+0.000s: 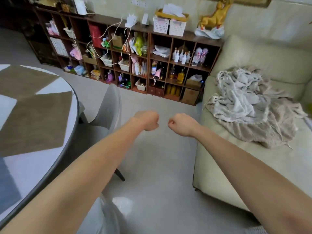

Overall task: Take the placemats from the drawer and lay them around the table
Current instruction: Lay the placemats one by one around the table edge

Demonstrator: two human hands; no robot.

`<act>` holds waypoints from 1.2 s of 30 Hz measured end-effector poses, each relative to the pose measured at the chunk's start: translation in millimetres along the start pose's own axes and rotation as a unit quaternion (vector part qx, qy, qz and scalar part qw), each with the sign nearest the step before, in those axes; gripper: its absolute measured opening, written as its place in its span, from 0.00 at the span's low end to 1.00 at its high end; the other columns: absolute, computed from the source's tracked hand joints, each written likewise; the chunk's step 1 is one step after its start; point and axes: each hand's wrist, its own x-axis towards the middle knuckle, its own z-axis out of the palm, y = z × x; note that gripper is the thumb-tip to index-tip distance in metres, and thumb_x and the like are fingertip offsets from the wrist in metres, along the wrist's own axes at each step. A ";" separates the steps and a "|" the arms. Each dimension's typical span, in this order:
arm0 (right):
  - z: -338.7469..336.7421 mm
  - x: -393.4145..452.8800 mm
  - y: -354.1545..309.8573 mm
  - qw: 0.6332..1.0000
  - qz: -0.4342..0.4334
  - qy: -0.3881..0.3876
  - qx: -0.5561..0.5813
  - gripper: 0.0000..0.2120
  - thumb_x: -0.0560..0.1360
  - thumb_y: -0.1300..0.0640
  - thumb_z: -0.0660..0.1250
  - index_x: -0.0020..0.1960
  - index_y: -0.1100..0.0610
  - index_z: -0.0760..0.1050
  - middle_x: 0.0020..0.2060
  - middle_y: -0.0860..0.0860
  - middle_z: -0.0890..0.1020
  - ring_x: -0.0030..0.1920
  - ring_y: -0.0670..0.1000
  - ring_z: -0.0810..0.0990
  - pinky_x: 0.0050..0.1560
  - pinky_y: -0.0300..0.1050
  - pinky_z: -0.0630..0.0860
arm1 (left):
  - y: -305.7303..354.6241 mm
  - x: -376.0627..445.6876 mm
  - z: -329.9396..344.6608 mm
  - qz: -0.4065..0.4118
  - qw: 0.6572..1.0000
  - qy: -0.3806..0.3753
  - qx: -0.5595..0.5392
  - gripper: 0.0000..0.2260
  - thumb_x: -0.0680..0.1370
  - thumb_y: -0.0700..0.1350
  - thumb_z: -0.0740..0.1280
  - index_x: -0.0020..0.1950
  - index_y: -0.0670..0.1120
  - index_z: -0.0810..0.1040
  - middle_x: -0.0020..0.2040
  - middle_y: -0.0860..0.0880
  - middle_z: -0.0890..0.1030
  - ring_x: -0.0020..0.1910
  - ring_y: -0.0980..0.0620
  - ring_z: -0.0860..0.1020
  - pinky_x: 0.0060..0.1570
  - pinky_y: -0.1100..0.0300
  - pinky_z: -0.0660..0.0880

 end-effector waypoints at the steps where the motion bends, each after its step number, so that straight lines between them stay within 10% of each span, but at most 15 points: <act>1: -5.3 21.3 3.2 1.000 -0.014 -0.008 -0.011 0.13 0.77 0.57 0.55 0.47 0.57 0.78 0.49 0.57 0.82 0.46 0.57 0.78 0.44 0.47 0.74 | -6.4 13.8 -5.0 -0.006 1.000 -0.001 0.001 0.12 0.79 0.48 0.61 0.59 0.47 0.79 0.59 0.47 0.79 0.59 0.44 0.76 0.55 0.54 0.73; 15: -81.6 366.3 77.7 0.976 -0.193 -0.048 -0.090 0.16 0.78 0.58 0.54 0.58 0.61 0.78 0.56 0.58 0.80 0.56 0.60 0.77 0.51 0.48 0.73 | -152.1 241.0 -81.6 -0.193 0.980 -0.044 -0.008 0.15 0.80 0.49 0.61 0.60 0.43 0.79 0.60 0.47 0.79 0.60 0.44 0.76 0.57 0.52 0.75; 36: -146.0 913.0 -123.3 0.918 -0.368 -0.089 -0.121 0.14 0.77 0.56 0.58 0.55 0.59 0.79 0.54 0.59 0.81 0.56 0.61 0.78 0.50 0.47 0.73 | -572.8 509.4 -186.7 -0.366 0.919 -0.058 -0.139 0.17 0.80 0.53 0.61 0.64 0.45 0.77 0.62 0.46 0.78 0.61 0.45 0.76 0.62 0.51 0.73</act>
